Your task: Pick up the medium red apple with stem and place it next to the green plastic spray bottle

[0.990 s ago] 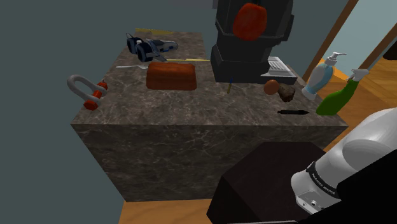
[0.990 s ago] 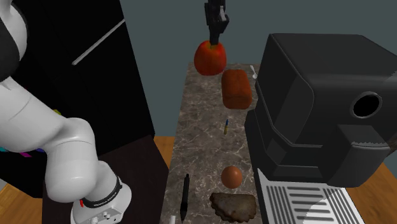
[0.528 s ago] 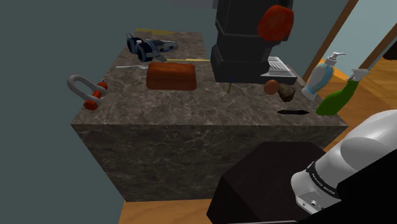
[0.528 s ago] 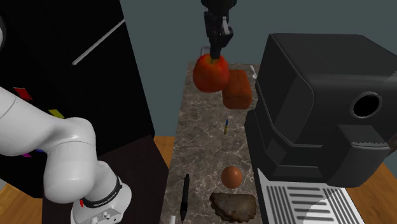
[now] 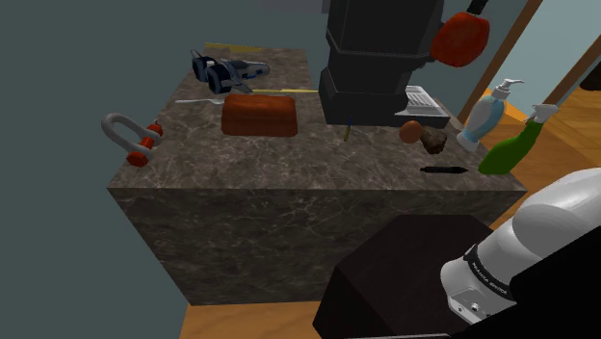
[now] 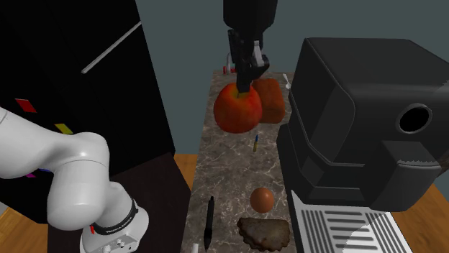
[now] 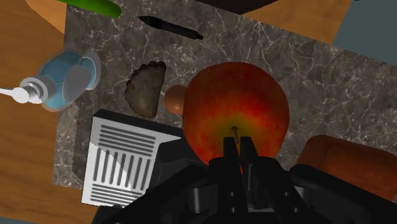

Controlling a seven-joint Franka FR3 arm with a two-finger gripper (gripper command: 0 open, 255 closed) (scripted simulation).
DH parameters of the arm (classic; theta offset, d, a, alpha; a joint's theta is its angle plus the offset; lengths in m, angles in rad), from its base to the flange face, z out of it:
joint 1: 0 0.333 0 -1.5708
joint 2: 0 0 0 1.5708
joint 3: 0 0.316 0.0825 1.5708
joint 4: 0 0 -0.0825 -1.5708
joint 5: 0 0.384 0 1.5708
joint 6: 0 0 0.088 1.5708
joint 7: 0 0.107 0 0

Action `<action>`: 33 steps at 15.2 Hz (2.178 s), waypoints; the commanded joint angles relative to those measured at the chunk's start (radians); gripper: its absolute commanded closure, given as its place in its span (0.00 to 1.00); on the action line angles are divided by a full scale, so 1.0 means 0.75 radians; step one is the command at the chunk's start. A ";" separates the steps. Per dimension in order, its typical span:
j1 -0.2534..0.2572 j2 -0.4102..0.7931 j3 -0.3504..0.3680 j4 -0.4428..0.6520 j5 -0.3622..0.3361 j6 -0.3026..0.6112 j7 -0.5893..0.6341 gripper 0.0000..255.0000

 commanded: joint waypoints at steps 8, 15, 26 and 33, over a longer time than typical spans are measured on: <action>-0.077 -0.036 -0.226 0.016 -0.105 -0.051 -0.303 1.00; -0.117 -0.003 -0.389 0.063 -0.163 -0.057 -0.511 1.00; -0.140 -0.093 -0.387 -0.215 -0.195 0.135 -0.496 1.00; -0.153 -0.131 -0.395 -0.370 -0.214 0.255 -0.491 1.00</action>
